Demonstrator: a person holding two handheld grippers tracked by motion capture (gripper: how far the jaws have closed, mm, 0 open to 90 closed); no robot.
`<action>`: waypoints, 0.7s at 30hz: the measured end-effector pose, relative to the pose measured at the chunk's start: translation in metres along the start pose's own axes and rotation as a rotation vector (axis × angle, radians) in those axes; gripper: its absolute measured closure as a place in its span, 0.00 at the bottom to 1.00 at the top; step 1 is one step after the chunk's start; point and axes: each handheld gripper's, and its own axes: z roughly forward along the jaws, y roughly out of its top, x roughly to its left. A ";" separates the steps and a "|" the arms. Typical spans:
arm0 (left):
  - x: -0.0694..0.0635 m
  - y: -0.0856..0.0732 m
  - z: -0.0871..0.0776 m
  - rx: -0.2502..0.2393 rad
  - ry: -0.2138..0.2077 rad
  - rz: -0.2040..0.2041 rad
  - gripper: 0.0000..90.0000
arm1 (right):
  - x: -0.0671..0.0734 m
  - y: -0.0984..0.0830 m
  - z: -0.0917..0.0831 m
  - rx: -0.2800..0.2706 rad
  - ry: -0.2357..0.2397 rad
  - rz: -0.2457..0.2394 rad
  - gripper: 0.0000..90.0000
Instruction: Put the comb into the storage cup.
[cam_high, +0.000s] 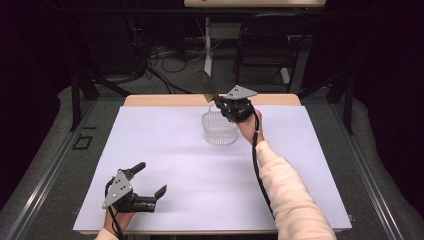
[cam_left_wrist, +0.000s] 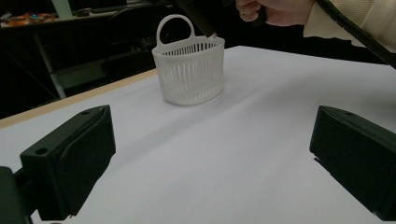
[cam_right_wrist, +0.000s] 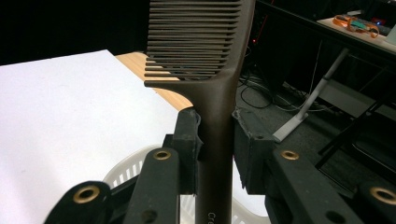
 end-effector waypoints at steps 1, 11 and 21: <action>0.000 0.000 0.000 0.000 0.000 0.001 0.00 | 0.000 0.000 0.000 0.002 0.002 0.001 0.81; 0.001 0.000 -0.001 -0.001 0.002 0.002 0.00 | 0.001 -0.002 0.002 0.004 0.011 -0.003 0.81; 0.001 0.000 -0.001 -0.001 0.004 -0.003 0.00 | 0.000 -0.007 0.003 0.004 0.021 -0.015 0.81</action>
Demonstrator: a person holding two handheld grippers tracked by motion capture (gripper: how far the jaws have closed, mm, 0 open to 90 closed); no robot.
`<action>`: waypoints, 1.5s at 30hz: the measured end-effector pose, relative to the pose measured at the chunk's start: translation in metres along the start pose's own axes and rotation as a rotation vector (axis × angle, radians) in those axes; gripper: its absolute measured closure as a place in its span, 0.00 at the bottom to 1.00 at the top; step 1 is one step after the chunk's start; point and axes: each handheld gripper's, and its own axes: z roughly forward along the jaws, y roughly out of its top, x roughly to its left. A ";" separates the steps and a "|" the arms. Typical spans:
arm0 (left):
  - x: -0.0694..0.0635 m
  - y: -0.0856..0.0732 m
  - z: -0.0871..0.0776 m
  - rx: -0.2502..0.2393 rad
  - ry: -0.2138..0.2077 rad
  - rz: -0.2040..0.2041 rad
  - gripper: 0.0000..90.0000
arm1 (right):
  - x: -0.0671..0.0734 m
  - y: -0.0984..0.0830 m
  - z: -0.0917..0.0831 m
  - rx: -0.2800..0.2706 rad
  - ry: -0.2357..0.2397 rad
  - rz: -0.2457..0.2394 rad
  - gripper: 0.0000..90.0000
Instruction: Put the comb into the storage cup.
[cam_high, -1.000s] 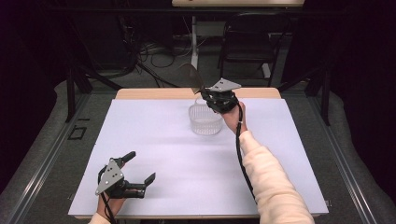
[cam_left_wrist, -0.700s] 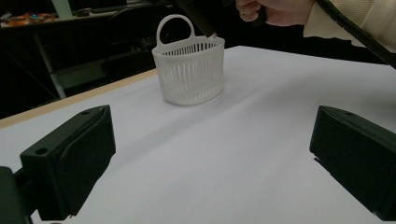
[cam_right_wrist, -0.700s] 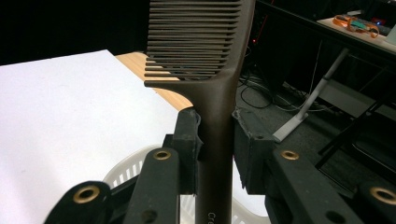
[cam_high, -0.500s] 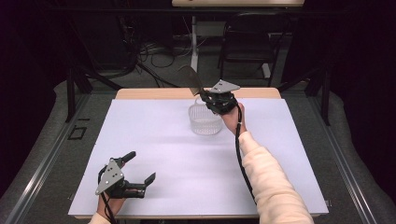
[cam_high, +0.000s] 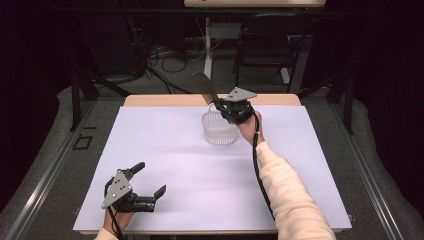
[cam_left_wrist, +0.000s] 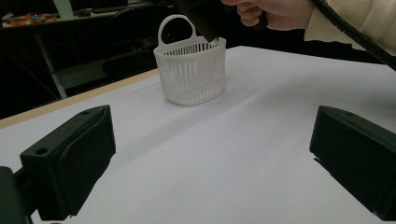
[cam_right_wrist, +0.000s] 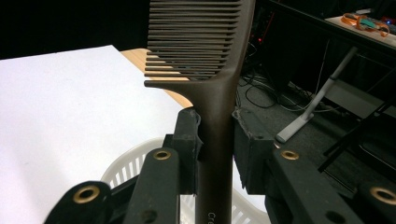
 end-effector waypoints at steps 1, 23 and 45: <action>0.000 0.000 0.000 0.002 0.000 0.002 0.00 | 0.000 -0.001 0.000 0.002 0.000 -0.001 0.81; -0.001 0.000 0.001 0.005 -0.006 0.002 0.00 | 0.003 -0.009 0.005 0.029 0.042 -0.012 0.81; -0.001 0.000 0.002 0.006 -0.010 0.003 0.00 | 0.002 -0.017 0.008 0.062 0.054 -0.009 0.80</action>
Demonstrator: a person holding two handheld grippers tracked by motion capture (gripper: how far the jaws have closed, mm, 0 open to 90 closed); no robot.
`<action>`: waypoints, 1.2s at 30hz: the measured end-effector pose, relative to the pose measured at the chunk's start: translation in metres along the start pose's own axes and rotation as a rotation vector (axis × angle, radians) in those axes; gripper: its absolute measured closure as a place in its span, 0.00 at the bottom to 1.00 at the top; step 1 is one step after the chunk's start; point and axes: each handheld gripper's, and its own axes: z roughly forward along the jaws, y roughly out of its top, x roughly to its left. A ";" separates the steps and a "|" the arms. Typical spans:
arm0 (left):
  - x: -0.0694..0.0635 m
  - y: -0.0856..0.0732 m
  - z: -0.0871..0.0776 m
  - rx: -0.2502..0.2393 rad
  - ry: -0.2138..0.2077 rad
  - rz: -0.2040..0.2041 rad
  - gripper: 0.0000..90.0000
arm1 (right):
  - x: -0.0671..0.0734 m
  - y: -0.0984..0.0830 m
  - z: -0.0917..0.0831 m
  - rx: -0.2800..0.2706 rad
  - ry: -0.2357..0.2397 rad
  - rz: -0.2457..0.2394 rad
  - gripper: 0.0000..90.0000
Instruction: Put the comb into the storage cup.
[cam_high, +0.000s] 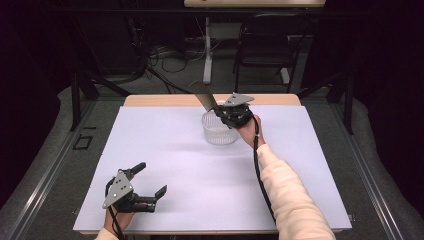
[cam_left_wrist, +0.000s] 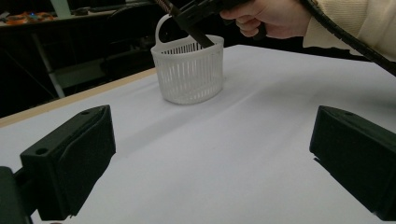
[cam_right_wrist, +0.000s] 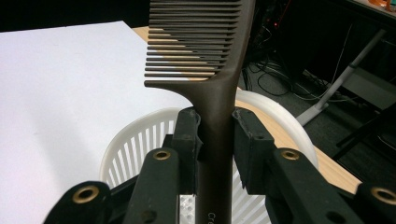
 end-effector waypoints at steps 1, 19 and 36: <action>0.000 0.000 0.000 0.000 0.000 0.000 0.00 | 0.000 0.000 0.000 0.001 -0.001 0.000 0.80; 0.000 0.000 0.000 0.000 0.003 -0.001 0.00 | 0.003 -0.005 0.005 0.026 0.010 0.004 0.80; 0.000 0.000 -0.001 -0.001 0.004 0.001 0.00 | 0.004 -0.009 0.010 0.062 0.010 0.017 0.80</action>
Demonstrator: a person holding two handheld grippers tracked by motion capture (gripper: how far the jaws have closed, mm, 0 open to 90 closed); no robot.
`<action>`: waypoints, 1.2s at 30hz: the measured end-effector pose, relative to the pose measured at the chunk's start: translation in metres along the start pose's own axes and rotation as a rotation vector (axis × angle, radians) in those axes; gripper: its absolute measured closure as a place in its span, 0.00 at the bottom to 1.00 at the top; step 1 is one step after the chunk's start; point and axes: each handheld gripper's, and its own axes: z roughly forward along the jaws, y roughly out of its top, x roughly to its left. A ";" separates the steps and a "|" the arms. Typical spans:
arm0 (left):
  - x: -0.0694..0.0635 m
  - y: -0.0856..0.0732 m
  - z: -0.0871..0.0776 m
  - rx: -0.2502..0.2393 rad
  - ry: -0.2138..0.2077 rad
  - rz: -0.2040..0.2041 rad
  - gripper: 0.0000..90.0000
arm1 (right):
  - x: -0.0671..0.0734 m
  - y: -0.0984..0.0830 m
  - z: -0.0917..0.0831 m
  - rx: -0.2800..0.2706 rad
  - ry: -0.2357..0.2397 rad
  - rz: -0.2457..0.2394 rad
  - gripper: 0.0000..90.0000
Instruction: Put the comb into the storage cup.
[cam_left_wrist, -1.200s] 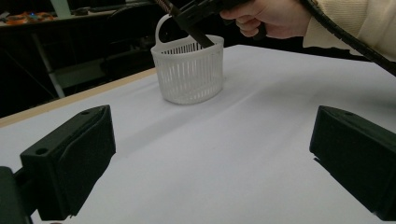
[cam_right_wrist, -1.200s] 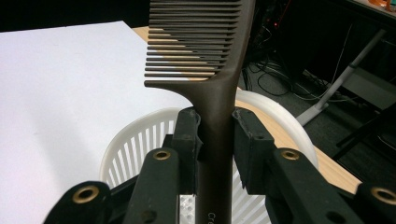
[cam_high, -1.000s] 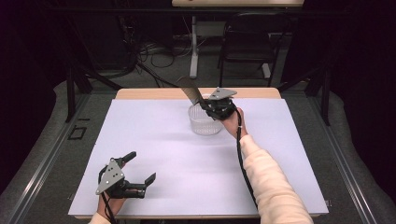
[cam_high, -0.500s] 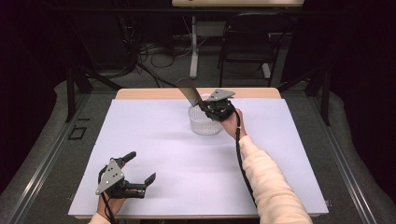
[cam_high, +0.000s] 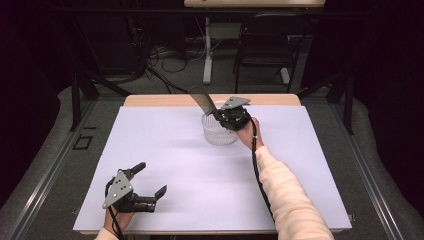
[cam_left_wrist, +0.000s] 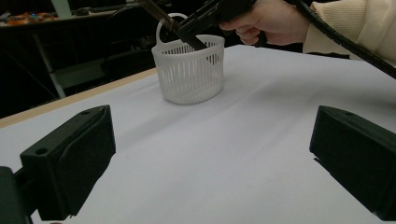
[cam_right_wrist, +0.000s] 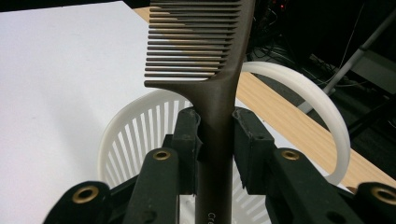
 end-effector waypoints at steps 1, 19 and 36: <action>0.000 0.000 0.000 0.000 0.000 -0.001 0.00 | 0.000 0.000 0.000 0.002 -0.003 0.001 0.80; 0.000 0.000 0.000 -0.003 0.000 0.002 0.00 | 0.001 -0.003 0.005 0.036 -0.003 0.015 0.80; 0.000 0.000 -0.001 -0.009 -0.001 0.000 0.00 | 0.002 -0.005 0.009 0.069 0.009 0.010 0.80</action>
